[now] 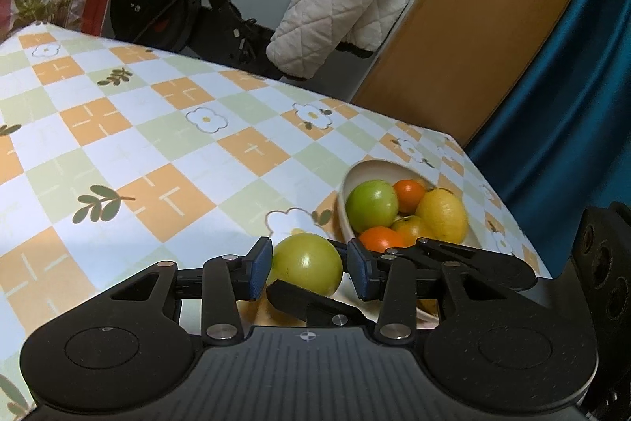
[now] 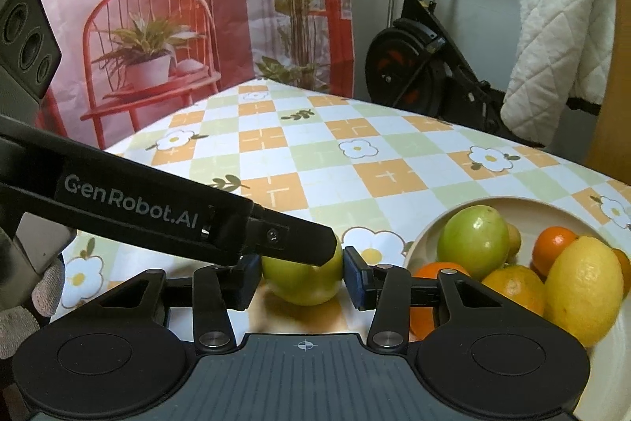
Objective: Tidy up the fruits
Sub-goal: 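Carry the pale green fruit onto the plate and open the left tool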
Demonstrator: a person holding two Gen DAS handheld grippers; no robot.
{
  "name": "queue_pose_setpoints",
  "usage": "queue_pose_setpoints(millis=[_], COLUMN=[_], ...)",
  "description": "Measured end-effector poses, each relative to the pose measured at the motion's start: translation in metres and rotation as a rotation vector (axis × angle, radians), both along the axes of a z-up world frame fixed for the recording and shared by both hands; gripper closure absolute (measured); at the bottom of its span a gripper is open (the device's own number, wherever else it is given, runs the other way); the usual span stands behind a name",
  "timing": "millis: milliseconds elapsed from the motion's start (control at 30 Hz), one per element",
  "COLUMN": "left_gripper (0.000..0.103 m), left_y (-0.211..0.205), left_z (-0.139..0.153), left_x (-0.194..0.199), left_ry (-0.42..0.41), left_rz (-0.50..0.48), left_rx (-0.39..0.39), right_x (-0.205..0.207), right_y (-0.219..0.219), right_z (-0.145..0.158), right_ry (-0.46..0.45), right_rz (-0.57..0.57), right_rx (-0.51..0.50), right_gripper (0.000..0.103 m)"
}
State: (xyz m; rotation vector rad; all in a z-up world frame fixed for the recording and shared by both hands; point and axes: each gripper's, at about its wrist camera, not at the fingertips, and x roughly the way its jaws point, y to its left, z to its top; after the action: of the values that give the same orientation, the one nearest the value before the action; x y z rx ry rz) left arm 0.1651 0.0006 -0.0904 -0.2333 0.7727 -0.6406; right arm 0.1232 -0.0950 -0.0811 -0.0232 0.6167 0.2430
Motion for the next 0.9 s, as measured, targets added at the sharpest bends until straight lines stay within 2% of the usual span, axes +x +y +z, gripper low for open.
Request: queue_pose_setpoints(millis=[267,533,900], left_gripper=[0.059,0.059,0.059], left_y=[-0.017,-0.059,-0.13], left_z=[0.021,0.041,0.039], left_x=[-0.018,-0.031,-0.038], left_ry=[-0.055,-0.107,-0.125], left_rz=[-0.014,-0.06,-0.168], left_rx=[0.016,0.043,0.099], right_x=[-0.024,-0.051,-0.086], right_y=[-0.013,-0.049,-0.122], right_z=[0.018,0.035,0.038], right_ry=[-0.064,-0.131,-0.194], right_rz=[-0.021,-0.082,-0.215], right_rx=[0.025,0.059,0.109], right_gripper=[0.063,0.063,0.064])
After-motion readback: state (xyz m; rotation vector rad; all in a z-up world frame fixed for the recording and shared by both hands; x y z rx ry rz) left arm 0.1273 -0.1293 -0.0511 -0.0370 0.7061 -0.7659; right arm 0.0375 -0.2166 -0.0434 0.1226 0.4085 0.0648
